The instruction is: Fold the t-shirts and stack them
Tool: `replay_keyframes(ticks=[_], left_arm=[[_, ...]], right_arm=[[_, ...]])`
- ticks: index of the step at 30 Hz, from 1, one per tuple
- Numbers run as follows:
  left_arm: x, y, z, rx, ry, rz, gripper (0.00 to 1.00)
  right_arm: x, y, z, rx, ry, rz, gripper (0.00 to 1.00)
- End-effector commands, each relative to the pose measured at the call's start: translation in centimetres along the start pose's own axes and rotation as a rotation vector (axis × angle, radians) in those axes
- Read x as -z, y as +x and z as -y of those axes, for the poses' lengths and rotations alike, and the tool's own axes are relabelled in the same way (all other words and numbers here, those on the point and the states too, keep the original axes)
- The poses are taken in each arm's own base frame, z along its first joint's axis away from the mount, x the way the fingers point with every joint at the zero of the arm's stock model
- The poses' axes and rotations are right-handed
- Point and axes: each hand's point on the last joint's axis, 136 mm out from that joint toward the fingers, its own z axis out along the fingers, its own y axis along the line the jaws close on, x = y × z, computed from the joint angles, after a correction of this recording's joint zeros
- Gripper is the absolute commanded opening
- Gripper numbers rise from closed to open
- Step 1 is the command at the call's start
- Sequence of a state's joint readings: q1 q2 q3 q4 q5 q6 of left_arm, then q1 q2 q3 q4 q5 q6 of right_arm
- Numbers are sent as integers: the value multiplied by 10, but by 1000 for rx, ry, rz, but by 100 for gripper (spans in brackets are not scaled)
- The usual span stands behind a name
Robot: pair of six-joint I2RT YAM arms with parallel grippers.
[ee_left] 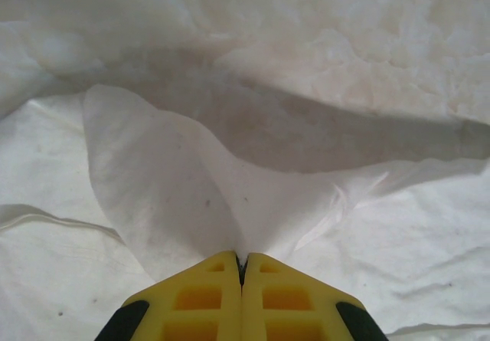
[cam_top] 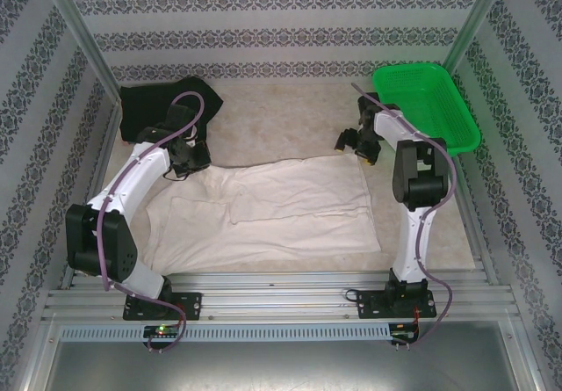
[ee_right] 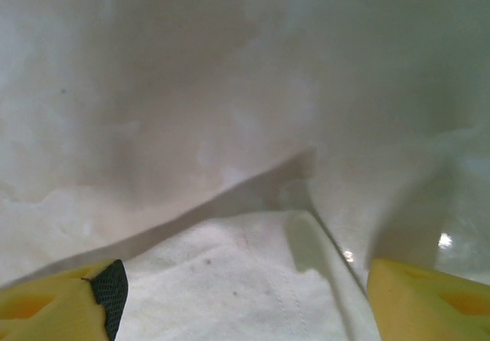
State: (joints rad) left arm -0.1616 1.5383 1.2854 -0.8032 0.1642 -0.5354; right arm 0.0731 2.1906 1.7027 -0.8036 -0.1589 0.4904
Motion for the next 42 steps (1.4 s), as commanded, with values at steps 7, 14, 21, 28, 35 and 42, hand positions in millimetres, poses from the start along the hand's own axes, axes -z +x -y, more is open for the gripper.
replay_keyframes(ticks=[7, 14, 21, 28, 35, 42], left_arm=[[-2, -2, 1, 36, 32, 0, 0], [-3, -2, -3, 61, 37, 1, 0], [-2, -1, -7, 76, 40, 3, 0], [0, -2, -13, 103, 53, 11, 0], [11, -18, -12, 144, 125, 40, 0], [23, -42, -27, 236, 217, 86, 0]], right_arm=[[-3, -12, 1, 33, 100, 24, 73], [-9, -16, 3, 57, 146, 19, 64], [-15, -16, 3, 67, 157, 13, 44], [-13, -17, 2, 74, 160, 25, 8], [13, -34, -4, 71, 126, 151, 0], [52, -52, 2, 37, 73, 283, 0]])
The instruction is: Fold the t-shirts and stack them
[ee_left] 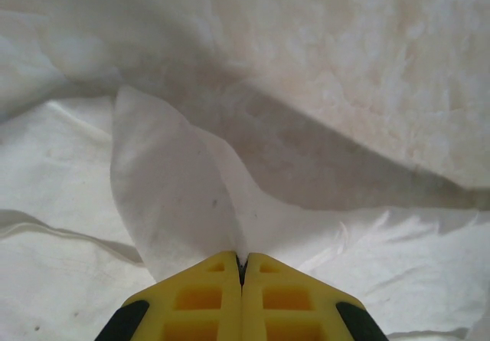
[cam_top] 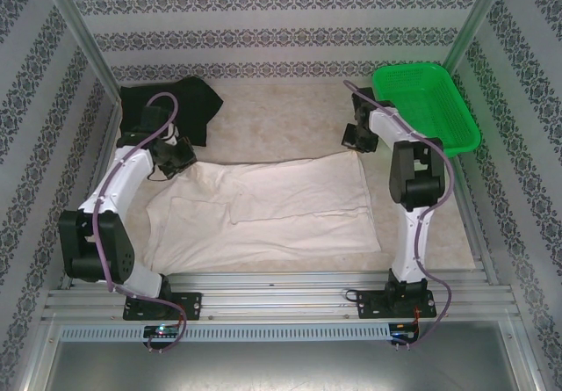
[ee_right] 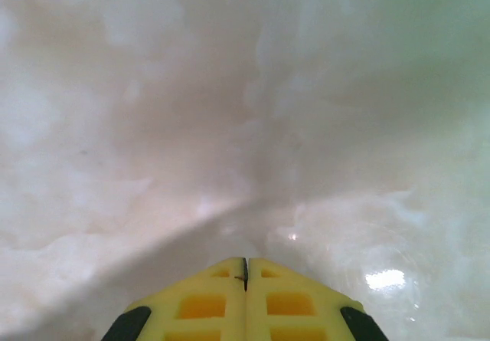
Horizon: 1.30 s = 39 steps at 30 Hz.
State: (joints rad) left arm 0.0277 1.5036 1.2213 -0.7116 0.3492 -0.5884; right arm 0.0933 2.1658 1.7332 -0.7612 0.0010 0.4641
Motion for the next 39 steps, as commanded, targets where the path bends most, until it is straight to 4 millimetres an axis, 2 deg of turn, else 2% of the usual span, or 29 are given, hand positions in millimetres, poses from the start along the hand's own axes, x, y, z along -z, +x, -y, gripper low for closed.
replay_keyframes(ticks=[1, 9, 18, 32, 39], left_arm=[[18, -22, 8, 36, 103, 55, 0], [19, -49, -3, 92, 161, 44, 0], [14, -54, -9, 120, 182, 45, 0], [30, -98, 1, 136, 251, 129, 0], [37, -109, 5, 126, 279, 142, 0]], right_arm=[[30, -30, 7, -25, -18, 130, 0], [34, -32, 14, -25, -15, 137, 0], [32, -28, 17, -30, -11, 128, 0], [52, -48, 7, -35, -95, 198, 0], [55, -50, 7, -28, -108, 204, 0]])
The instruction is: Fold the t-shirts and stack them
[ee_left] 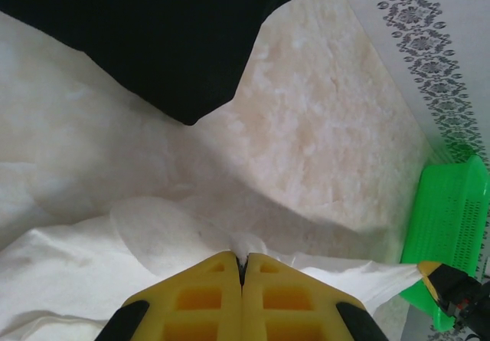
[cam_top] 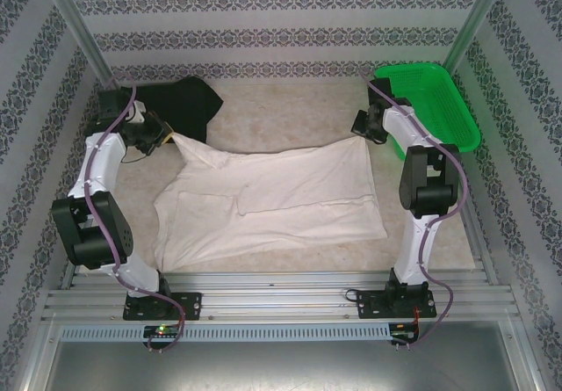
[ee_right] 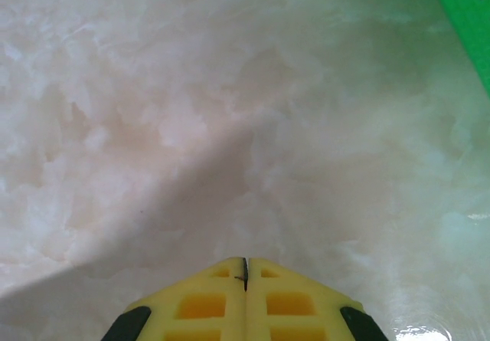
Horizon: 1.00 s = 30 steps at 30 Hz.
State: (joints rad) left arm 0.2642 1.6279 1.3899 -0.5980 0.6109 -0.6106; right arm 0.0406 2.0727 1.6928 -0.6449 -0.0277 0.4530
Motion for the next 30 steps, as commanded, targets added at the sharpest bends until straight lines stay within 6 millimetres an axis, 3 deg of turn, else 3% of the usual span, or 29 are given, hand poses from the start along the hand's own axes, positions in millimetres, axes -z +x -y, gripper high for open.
replay_keyframes(ticks=[1, 9, 13, 17, 30], left_arm=[[6, -15, 12, -19, 50, 25, 0], [30, -6, 30, -46, 120, 31, 0], [48, -3, 22, -31, 106, 52, 0], [58, -6, 13, -53, 57, 69, 0], [71, -22, 27, -190, 17, 71, 0]], right_arm=[[20, -16, 0, 7, -26, 54, 0], [38, -16, 3, 25, -33, 84, 0], [47, -16, 11, 27, -31, 94, 0], [43, -12, 16, 24, -33, 71, 0], [33, -7, 19, 19, -21, 45, 0]])
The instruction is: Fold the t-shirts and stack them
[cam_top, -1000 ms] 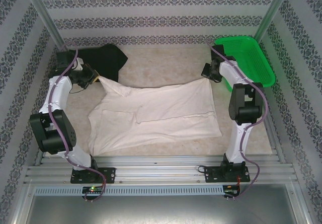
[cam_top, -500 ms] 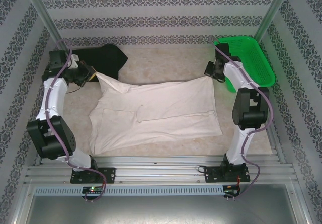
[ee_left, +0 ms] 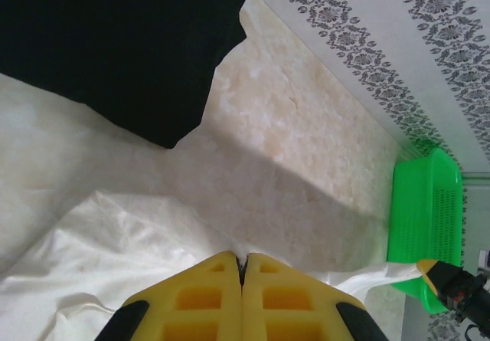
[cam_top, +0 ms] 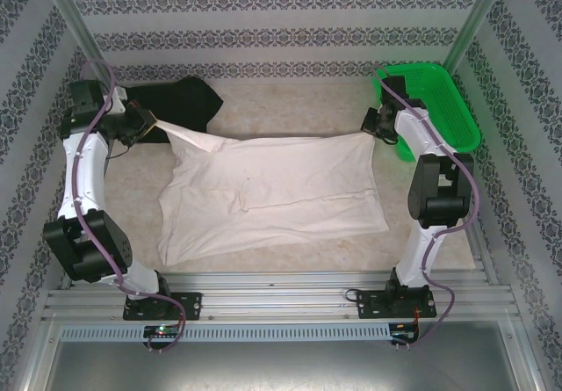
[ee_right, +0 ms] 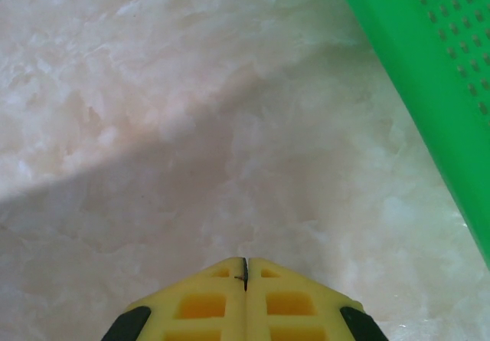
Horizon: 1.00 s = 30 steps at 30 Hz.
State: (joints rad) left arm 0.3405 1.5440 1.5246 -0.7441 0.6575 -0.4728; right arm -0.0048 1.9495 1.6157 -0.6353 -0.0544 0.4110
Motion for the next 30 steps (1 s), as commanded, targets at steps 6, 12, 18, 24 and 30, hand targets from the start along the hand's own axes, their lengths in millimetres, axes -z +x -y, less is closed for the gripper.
replay_keyframes(ticks=[6, 12, 18, 24, 30], left_arm=[[12, -3, -2, -110, -68, -23, 0], [14, 20, 0, -28, 3, -20, 0], [18, 56, -12, 56, 16, -36, 0], [24, 103, -34, 160, -20, -63, 0], [25, 151, -70, 252, -124, -116, 0]], right_arm=[[-2, 0, 5, 8, 9, -1, 0], [9, 3, 4, 2, -5, 10, 0], [19, 21, 11, -7, 0, 0, 0], [28, 45, 22, -7, 20, -21, 0], [28, 67, 32, -9, 34, -53, 0]])
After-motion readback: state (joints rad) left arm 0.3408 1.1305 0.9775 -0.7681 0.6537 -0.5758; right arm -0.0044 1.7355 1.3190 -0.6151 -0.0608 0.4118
